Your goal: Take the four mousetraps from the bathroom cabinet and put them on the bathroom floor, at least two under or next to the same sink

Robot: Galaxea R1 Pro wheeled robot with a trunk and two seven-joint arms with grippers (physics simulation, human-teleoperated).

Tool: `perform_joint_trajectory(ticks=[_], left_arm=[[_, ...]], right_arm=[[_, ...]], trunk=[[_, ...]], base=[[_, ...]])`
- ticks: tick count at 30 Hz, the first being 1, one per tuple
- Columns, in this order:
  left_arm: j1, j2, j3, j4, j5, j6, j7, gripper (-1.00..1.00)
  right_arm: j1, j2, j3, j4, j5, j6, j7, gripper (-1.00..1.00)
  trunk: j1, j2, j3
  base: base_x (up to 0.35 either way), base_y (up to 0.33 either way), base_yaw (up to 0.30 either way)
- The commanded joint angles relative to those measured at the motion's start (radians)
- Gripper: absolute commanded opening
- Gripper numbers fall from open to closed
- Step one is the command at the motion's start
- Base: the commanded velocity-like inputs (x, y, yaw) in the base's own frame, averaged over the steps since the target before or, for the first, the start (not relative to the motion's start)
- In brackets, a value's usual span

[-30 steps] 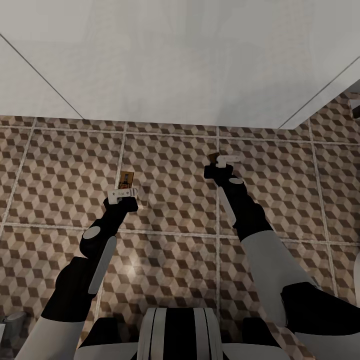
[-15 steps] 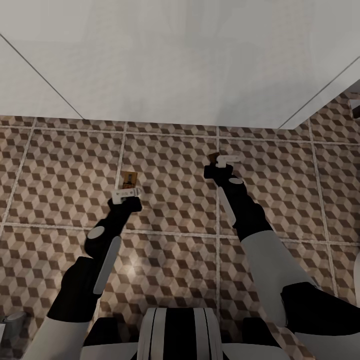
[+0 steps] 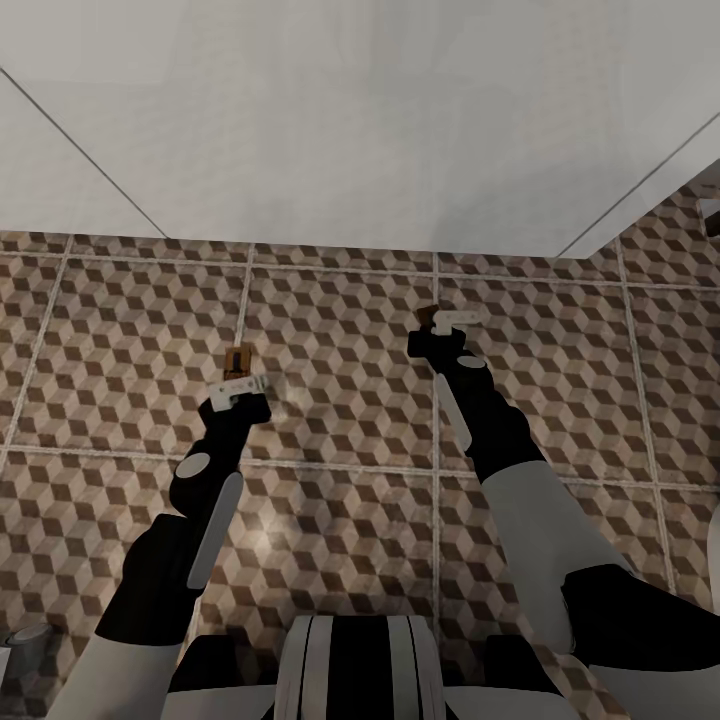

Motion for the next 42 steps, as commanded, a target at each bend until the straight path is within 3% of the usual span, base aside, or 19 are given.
perform_joint_trajectory(ticks=[1, 14, 19, 24, 31, 42], left_arm=[[0.000, 0.000, -0.001, -0.001, 0.007, 0.003, 0.017, -1.00], [0.000, -0.001, 0.002, 0.014, 0.010, 0.007, 0.040, -1.00], [-0.009, -0.005, 0.002, 0.094, 0.012, 0.010, 0.036, -1.00], [-0.084, -0.016, 0.003, 0.234, 0.015, 0.011, 0.036, -1.00], [-0.300, -0.034, 0.003, 0.521, 0.018, 0.009, 0.036, -1.00], [-0.340, -0.053, 0.003, 0.452, 0.021, 0.011, 0.037, -1.00]], right_arm=[[0.000, 0.000, 0.003, -0.001, -0.005, 0.005, -0.005, -1.00], [0.000, 0.000, 0.003, -0.001, -0.005, 0.005, -0.005, -1.00], [0.000, 0.000, 0.003, -0.001, -0.005, 0.004, -0.004, -1.00], [0.000, 0.000, 0.003, -0.001, -0.005, 0.004, -0.003, -1.00], [0.000, 0.000, 0.004, -0.001, -0.005, 0.004, 0.000, -1.00], [0.000, 0.000, 0.005, 0.000, -0.005, 0.002, 0.000, -1.00]], trunk=[[0.000, 0.000, -0.001], [0.000, 0.000, -0.001], [0.000, 0.000, -0.001], [0.000, 0.000, -0.001], [0.000, 0.000, -0.001], [0.000, 0.000, -0.001]], base=[[0.000, 0.000, 0.000], [0.000, 0.000, 0.000], [0.000, 0.000, 0.000], [0.000, 0.000, 0.000], [0.000, 0.000, 0.000], [0.000, 0.000, 0.000]])
